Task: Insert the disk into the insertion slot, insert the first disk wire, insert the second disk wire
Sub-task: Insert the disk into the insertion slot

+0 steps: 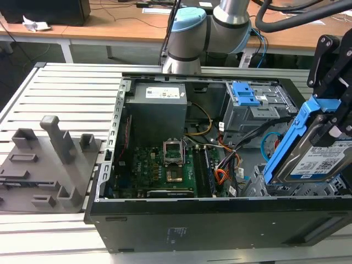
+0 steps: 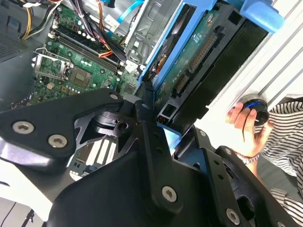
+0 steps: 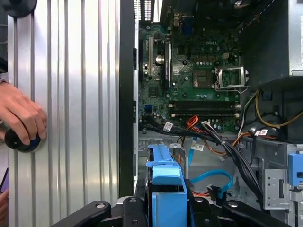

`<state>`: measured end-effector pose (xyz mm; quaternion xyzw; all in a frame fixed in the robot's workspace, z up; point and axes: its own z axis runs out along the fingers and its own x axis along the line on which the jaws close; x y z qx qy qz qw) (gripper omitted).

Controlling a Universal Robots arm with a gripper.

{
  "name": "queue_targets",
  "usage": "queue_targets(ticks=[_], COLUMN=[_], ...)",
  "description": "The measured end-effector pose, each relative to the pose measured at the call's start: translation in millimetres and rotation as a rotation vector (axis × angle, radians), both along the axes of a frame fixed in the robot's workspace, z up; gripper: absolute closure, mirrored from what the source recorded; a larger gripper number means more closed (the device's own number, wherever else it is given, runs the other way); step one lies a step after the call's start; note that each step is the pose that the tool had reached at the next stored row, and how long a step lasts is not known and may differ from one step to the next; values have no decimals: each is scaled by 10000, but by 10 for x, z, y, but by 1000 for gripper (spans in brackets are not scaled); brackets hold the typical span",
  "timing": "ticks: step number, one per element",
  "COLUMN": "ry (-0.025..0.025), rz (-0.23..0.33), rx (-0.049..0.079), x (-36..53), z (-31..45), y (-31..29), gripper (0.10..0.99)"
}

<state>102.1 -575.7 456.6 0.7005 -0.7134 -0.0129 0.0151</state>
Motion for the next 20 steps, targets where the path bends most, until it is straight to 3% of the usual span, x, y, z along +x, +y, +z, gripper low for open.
queue_targets(ticks=[4, 12, 17, 20], ry=[0, 0, 10, 15], rz=[0, 4, 5, 4], rx=[3, 1, 1, 1], x=[0, 13, 102, 109], z=[-27, -29, -82, -119], y=[2, 242, 252, 252], gripper=[722, 722, 722, 722])
